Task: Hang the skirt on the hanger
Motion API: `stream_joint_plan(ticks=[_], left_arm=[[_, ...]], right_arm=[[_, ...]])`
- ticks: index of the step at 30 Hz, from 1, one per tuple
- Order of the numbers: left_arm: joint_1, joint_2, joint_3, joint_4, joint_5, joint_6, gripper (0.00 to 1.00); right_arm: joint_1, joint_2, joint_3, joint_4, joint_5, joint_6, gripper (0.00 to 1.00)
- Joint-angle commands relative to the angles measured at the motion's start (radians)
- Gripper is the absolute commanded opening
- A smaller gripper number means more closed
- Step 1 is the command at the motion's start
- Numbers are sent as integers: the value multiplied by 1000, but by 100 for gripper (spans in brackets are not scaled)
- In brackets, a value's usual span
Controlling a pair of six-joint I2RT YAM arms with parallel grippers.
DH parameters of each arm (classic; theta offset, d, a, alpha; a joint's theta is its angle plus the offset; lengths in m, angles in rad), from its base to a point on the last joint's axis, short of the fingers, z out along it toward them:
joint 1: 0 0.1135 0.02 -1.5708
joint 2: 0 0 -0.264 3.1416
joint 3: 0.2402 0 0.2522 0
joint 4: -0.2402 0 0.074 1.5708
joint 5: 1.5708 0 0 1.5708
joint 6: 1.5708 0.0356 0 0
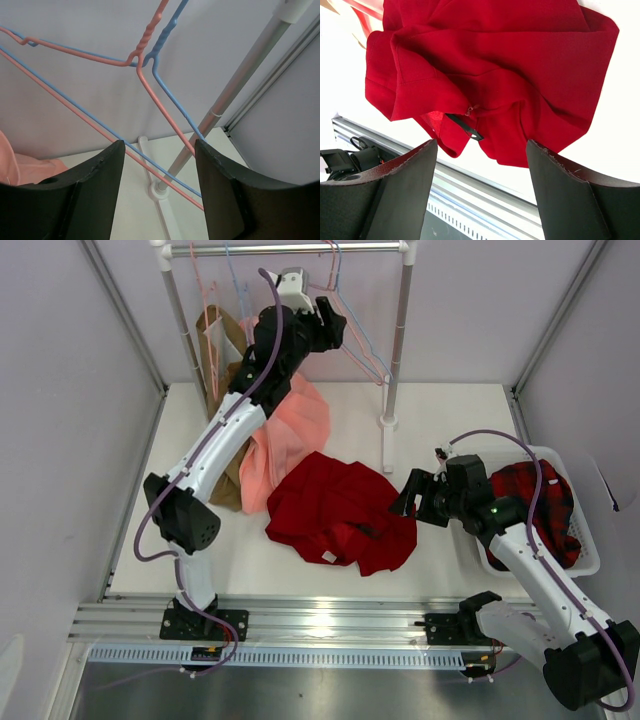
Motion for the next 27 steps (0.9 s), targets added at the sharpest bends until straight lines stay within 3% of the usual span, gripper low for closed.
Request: stream_joint_plan(ticks=[1,9,27], left_arm=[[-10,-43,3,44,14,2,64],[-30,30,103,-9,-8,2,64],[-42,41,52,6,-41,8,61]], right_arm=[[-2,-15,0,15,-10,-19,78],[-6,-17,0,10,-7,-23,78],[-19,-24,-16,11,-18,-30,78]])
